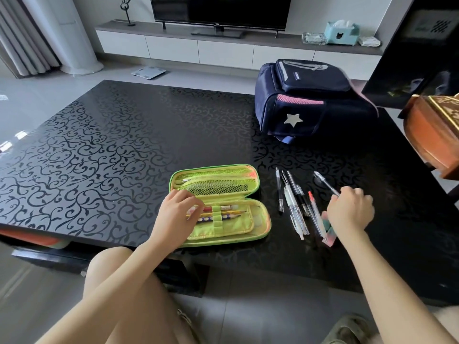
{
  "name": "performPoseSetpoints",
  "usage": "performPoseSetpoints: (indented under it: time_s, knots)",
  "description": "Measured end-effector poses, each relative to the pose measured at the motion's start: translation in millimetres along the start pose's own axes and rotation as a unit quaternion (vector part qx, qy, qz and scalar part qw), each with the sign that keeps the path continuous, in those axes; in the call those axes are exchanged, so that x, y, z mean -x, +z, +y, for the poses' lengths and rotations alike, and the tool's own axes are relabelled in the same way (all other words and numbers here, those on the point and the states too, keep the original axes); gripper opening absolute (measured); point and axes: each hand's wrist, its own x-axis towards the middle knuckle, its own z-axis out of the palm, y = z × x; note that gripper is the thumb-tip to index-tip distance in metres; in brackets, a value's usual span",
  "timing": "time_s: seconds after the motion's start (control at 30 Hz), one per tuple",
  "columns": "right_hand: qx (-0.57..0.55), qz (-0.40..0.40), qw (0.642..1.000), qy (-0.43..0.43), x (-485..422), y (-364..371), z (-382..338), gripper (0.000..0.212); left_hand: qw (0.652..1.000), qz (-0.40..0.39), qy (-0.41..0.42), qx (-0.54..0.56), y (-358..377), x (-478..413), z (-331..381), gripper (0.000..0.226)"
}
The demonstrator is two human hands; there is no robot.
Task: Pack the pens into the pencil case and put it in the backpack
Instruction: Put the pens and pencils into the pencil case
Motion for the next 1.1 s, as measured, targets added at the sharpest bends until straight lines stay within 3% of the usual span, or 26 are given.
performPoseSetpoints:
  time_s: [0.13, 0.27, 0.33, 0.43, 0.53, 0.67, 0.77, 0.9, 1.1]
  knots:
    - [0.084, -0.097, 0.992, -0.009, -20, 15, 24, 0.027, 1.000, 0.003, 0.008, 0.005, 1, -6, 7, 0.010]
    - [0.001, -0.039, 0.999, -0.032, -11, 7, 20, 0.017, 1.000, 0.017, 0.020, -0.001, 2, -9, 15, 0.011]
    - [-0.048, 0.002, 0.990, -0.132, 7, -6, 0, 0.010, 0.999, 0.031, 0.043, -0.011, -1, -11, 20, 0.018]
    - [-0.094, 0.023, 0.930, -0.355, 56, -22, -37, 0.008, 0.995, -0.001, 0.097, -0.033, -4, -13, 30, 0.035]
    - [-0.162, 0.022, 0.877, -0.452, 98, -22, -67, 0.011, 0.992, -0.060, 0.114, -0.002, -1, -4, 33, 0.039]
    - [-0.197, -0.004, 0.877, -0.439, 116, -9, -87, 0.017, 0.996, -0.037, 0.051, 0.058, -3, 18, 10, 0.050]
    - [-0.177, -0.026, 0.889, -0.422, 116, 8, -79, 0.023, 0.999, -0.008, 0.011, 0.038, -16, 39, -23, 0.059]
    - [-0.152, -0.024, 0.896, -0.416, 116, 20, -62, 0.033, 1.000, 0.005, 0.000, 0.010, -24, 52, -47, 0.063]
    - [-0.141, -0.018, 0.896, -0.421, 117, 22, -64, 0.031, 1.000, 0.012, 0.014, 0.003, -18, 48, -47, 0.062]
